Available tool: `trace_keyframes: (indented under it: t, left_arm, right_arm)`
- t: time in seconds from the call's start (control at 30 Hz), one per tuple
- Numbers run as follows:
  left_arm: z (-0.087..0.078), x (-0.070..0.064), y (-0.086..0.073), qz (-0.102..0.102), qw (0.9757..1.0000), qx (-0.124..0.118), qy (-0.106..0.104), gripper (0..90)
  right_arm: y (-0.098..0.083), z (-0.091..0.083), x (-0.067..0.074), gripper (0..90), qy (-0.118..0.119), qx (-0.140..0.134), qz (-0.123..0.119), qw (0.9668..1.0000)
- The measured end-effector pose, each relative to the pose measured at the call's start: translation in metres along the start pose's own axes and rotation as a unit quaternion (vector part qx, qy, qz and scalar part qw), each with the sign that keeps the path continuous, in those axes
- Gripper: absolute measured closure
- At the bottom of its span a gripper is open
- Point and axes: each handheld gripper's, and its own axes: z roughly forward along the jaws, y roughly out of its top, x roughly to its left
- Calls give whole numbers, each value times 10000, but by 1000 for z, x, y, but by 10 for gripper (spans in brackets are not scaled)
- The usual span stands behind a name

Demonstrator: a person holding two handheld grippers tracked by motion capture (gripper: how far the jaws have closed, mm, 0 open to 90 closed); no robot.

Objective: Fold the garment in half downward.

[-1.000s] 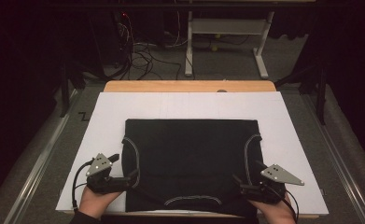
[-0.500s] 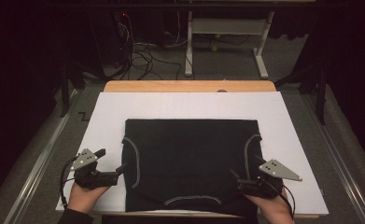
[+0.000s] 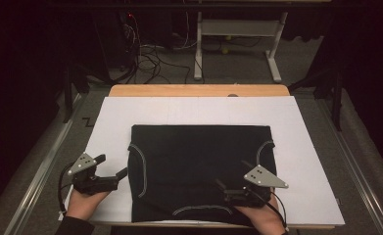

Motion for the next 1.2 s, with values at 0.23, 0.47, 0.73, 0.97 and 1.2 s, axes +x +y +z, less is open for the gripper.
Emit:
trace_keyframes:
  t: [0.23, 0.47, 0.73, 0.97, 1.2]
  left_arm:
    - [-2, 10, -2, -109, 9999, -45, 81, 0]
    - [-5, 16, -4, -175, 9997, -33, 139, 0]
    - [-10, 22, -10, -402, 9989, -104, 222, 0]
    - [-12, 11, -3, -325, 9991, -163, 196, 0]
    - [12, 5, 21, -115, 9998, 97, 111, 0]
  right_arm:
    - [6, 23, 26, 4, 335, 82, -179, 9992]
    - [10, 43, 51, 5, 722, 121, -280, 9969]
    - [17, 65, 80, 4, 1173, 171, -375, 9922]
    - [20, 77, 101, 4, 1493, 261, -458, 9874]
    - [20, 78, 109, 4, 1493, 232, -412, 9877]
